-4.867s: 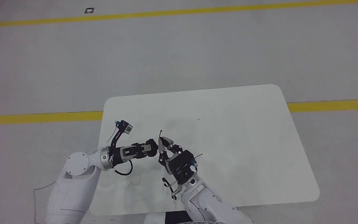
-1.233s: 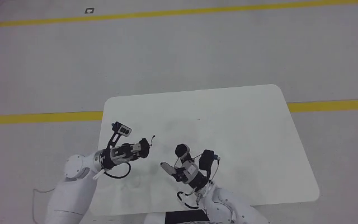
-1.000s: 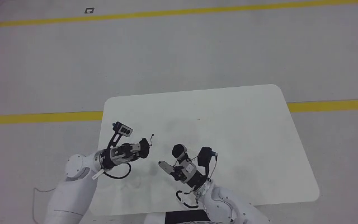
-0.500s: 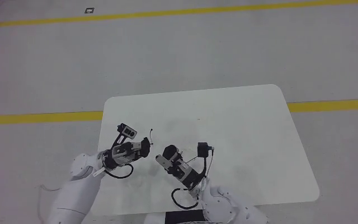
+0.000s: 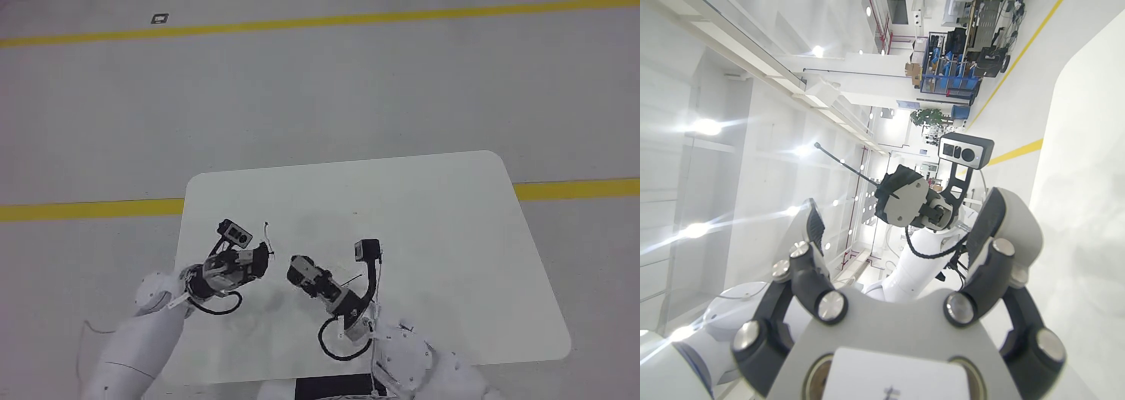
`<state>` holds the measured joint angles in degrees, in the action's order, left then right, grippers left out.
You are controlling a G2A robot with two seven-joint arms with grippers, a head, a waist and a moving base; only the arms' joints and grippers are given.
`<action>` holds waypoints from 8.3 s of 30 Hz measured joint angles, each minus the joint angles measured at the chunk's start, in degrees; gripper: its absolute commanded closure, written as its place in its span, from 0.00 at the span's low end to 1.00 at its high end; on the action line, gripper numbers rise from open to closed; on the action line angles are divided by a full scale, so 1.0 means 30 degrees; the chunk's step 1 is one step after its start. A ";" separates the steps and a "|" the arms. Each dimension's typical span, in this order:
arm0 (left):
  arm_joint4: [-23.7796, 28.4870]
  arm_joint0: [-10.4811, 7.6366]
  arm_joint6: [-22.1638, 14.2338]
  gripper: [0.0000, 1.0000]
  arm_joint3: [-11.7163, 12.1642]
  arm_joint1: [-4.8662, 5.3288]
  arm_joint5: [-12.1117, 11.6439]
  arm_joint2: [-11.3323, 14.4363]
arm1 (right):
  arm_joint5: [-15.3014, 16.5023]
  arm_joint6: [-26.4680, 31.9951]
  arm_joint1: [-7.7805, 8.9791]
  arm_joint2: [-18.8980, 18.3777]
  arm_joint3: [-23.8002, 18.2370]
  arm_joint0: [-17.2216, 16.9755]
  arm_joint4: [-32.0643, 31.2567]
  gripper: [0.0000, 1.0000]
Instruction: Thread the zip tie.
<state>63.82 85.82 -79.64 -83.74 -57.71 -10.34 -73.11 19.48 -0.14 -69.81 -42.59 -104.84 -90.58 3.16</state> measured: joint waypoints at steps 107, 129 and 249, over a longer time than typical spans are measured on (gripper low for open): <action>0.2965 -0.0579 0.0000 1.00 0.0686 0.0063 0.1481 0.1821 | 0.0000 0.9069 -0.4153 -0.2955 0.2903 -0.0767 0.8721 0.89; 0.2964 -0.0578 0.0000 1.00 0.0686 0.0063 0.1481 0.1821 | 0.0000 0.8856 -0.4448 -0.3826 0.2759 -0.1295 0.7828 1.00; 0.2965 -0.0578 0.0000 1.00 0.0686 0.0063 0.1481 0.1821 | 0.0000 0.7682 -0.5163 -0.8857 0.1512 -0.3852 0.5734 0.00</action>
<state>72.72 84.08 -79.64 -81.68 -57.52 -5.90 -67.65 19.48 22.90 -85.30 -69.16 -100.30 -102.13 20.36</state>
